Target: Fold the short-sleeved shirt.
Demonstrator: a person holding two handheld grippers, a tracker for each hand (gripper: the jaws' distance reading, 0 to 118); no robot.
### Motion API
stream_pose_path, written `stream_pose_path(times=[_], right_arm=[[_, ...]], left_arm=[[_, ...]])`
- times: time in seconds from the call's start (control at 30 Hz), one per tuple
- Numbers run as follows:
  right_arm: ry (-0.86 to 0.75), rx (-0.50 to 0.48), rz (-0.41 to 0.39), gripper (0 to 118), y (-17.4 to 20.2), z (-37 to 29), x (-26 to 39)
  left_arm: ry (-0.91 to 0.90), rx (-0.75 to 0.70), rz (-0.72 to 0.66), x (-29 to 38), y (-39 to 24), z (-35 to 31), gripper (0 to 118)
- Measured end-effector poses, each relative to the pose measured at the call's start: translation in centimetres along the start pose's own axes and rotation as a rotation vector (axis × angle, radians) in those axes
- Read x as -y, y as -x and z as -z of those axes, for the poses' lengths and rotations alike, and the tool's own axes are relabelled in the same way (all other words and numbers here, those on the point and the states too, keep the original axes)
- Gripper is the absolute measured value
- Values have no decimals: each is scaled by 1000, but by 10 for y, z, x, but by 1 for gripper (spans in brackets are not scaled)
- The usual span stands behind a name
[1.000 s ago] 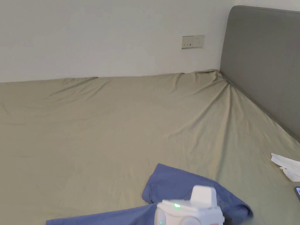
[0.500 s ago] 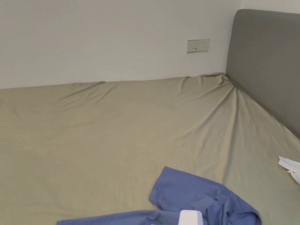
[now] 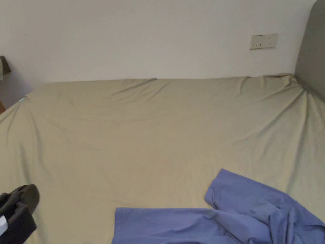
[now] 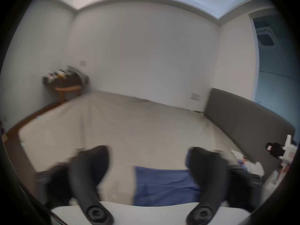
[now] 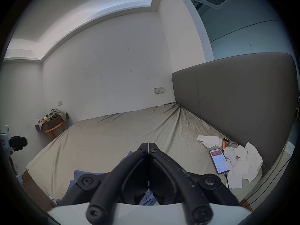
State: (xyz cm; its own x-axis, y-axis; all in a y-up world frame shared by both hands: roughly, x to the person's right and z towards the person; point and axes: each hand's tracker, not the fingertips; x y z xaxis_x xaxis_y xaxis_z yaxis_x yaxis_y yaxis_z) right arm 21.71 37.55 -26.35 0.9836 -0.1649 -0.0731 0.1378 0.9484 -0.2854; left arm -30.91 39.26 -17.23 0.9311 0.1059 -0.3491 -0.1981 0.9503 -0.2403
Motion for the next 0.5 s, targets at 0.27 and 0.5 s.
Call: stream_pose_path(times=[0.27, 0.5], right_arm=[[23, -22, -29, 0, 19, 3, 3], [62, -42, -40, 0, 29, 14, 14]], left_arm=[[247, 98, 36, 42, 11, 8, 0], [662, 263, 162, 149, -27, 54, 0]])
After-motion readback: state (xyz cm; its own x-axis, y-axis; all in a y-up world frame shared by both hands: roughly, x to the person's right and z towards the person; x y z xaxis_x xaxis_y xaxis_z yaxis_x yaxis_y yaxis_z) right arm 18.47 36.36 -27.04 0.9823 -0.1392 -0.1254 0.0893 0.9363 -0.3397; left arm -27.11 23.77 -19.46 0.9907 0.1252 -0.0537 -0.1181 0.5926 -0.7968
